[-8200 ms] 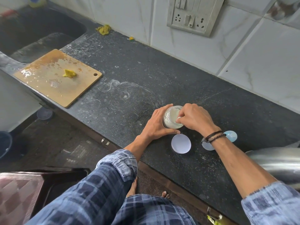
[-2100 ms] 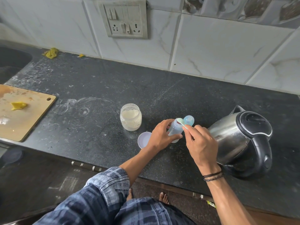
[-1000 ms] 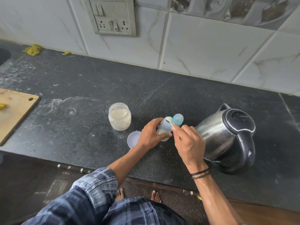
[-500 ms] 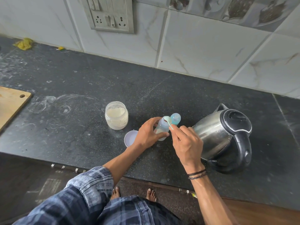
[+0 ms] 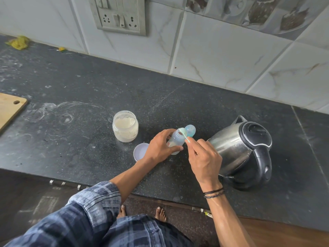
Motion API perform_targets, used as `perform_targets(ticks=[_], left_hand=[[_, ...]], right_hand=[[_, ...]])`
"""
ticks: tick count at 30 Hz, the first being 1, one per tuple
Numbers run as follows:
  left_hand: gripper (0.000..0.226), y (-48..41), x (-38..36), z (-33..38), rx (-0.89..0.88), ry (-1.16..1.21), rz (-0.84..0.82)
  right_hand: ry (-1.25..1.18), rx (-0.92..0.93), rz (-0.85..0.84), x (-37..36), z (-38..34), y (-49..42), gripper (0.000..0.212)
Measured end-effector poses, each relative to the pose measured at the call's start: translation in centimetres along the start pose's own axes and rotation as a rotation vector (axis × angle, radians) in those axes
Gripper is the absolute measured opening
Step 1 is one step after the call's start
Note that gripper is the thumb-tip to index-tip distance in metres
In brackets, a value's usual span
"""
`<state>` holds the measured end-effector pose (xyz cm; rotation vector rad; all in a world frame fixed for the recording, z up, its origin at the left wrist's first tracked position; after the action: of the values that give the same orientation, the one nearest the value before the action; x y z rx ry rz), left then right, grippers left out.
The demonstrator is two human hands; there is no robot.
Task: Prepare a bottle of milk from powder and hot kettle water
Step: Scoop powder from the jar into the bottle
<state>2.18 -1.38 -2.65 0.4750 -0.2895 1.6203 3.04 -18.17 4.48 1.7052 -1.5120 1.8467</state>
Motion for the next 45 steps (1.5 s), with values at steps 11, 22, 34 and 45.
perform_targets(ticks=[11,22,34,45], left_hand=[[0.064,-0.2,0.1,-0.2,-0.017,-0.015,-0.012],[0.063,-0.5,-0.3,-0.3,-0.008,-0.005,-0.007],[0.061,-1.2,-0.4,-0.4,-0.003,0.026,-0.022],[0.071,-1.0,-0.6,-0.8,-0.017,0.057,-0.033]], right_hand=[[-0.14,-0.146,0.029,-0.4,0.1,0.2,0.012],[-1.119,-1.02,0.158,-1.2,0.7,0.2,0.009],[-1.358,-1.263,0.118,-0.7,-0.3,-0.2,0.012],[-1.241,-1.157,0.101,-0.4,-1.1,-1.6,0.016]])
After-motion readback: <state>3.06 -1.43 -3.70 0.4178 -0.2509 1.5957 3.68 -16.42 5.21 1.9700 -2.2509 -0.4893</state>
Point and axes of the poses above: each hand's wrist, its own y-axis away from the middle knuckle, its own x-axis out of the back of the hand, z = x × y, the point moved 1 cm from there along -y, towards the middle knuckle, and after that the axes turned 7 degrees about -z, right-handed, at the moved point
